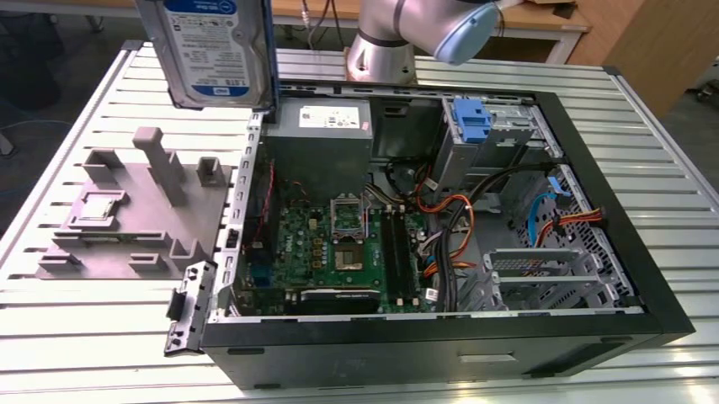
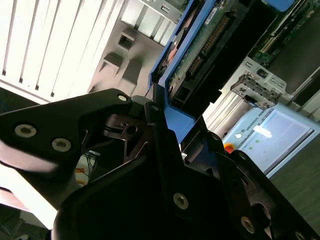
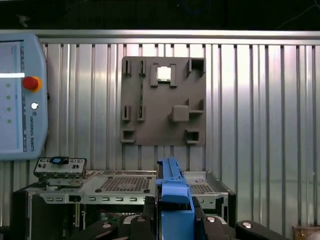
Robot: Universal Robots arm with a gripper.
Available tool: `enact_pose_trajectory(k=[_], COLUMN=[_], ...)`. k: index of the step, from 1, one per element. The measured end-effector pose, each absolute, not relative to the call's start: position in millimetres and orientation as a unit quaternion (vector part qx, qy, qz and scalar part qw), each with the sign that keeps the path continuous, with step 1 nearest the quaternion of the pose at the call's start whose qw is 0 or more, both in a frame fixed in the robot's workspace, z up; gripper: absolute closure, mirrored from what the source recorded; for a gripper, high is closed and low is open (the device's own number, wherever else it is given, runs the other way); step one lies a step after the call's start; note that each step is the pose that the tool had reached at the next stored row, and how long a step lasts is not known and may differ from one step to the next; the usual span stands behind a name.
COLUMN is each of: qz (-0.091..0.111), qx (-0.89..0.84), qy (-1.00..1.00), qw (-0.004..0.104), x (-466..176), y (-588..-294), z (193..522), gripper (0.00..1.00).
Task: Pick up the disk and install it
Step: 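Pick up the disk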
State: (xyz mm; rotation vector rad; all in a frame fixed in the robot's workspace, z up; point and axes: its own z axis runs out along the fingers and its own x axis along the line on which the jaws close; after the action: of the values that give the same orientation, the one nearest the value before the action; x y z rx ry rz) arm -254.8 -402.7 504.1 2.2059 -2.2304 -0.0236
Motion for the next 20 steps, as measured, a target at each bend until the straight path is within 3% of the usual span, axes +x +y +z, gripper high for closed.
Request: enact_pose_trajectory(k=[20], qz=[-0.007], qx=[0.703], qy=[-0.711], qw=[0.002], x=[-193.1], y=[-404.3], z=[501.8], gripper=[0.64])
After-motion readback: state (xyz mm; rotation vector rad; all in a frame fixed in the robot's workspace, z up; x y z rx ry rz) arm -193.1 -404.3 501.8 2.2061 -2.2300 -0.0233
